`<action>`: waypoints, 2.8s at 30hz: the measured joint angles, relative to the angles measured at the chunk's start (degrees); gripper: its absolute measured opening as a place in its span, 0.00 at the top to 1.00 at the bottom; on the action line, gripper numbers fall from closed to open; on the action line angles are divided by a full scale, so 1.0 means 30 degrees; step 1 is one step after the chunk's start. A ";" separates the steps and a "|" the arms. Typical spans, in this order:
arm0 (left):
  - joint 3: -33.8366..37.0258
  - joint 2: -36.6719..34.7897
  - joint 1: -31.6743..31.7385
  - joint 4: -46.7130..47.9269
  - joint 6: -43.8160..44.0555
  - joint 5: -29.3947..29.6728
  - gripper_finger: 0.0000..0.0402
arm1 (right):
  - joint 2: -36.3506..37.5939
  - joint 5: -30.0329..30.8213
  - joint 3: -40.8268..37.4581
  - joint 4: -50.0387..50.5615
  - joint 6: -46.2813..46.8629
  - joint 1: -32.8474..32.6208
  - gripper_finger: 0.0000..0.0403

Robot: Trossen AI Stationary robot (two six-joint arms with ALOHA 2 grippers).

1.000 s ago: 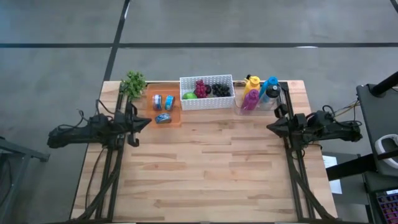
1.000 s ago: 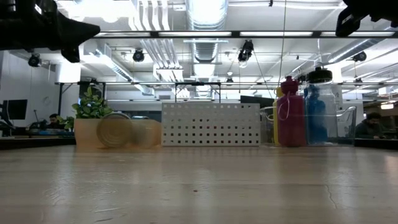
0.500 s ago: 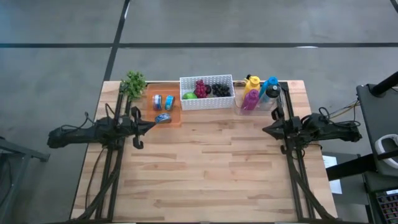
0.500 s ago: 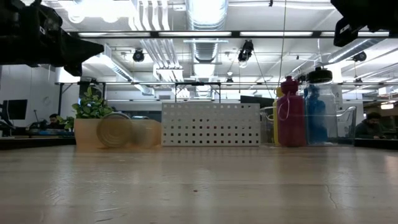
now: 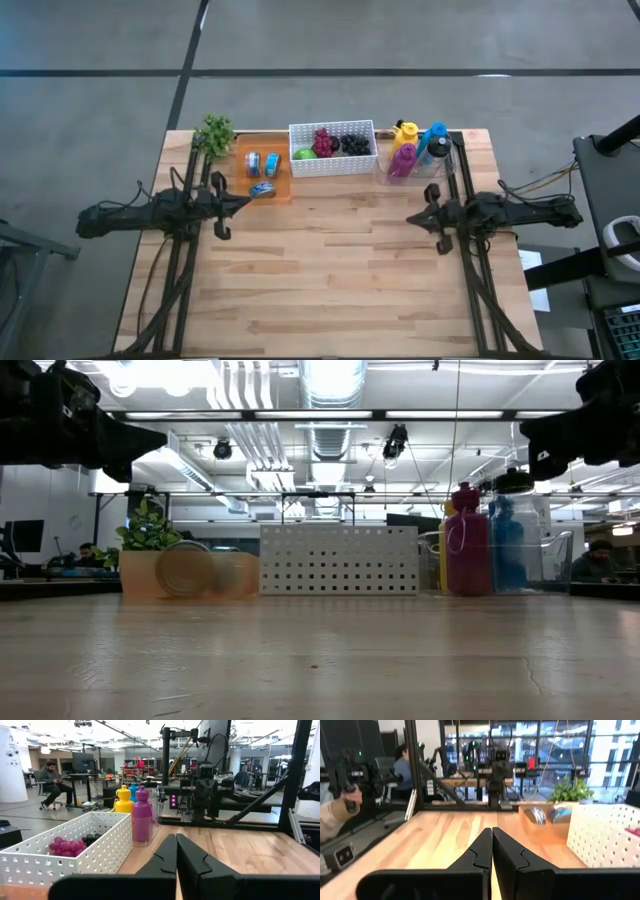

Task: Pick & Place Food Item
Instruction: Return to Home Position

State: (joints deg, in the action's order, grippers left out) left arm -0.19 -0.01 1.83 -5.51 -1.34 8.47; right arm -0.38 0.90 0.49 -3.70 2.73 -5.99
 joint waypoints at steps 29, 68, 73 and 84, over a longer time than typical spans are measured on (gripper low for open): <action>0.0015 0.0051 0.0007 0.1068 0.1100 0.0159 0.96 | -0.0169 0.0060 0.0007 0.1041 0.0049 -0.0003 0.98; 0.0022 0.0051 0.0007 0.1068 0.1113 0.0159 0.96 | -0.0169 0.0067 0.0015 0.1034 -0.0045 -0.0003 0.98; 0.0022 0.0051 0.0005 0.1068 0.1115 0.0159 0.96 | -0.0169 0.0067 0.0015 0.1034 -0.0031 -0.0003 0.98; 0.0022 0.0051 0.0007 0.1066 0.1115 0.0159 0.96 | -0.0169 0.0067 0.0015 0.1034 0.0009 -0.0003 0.98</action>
State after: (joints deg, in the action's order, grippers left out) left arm -0.12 0.14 1.85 -2.31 2.00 8.95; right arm -0.89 1.10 0.54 -0.60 2.76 -6.00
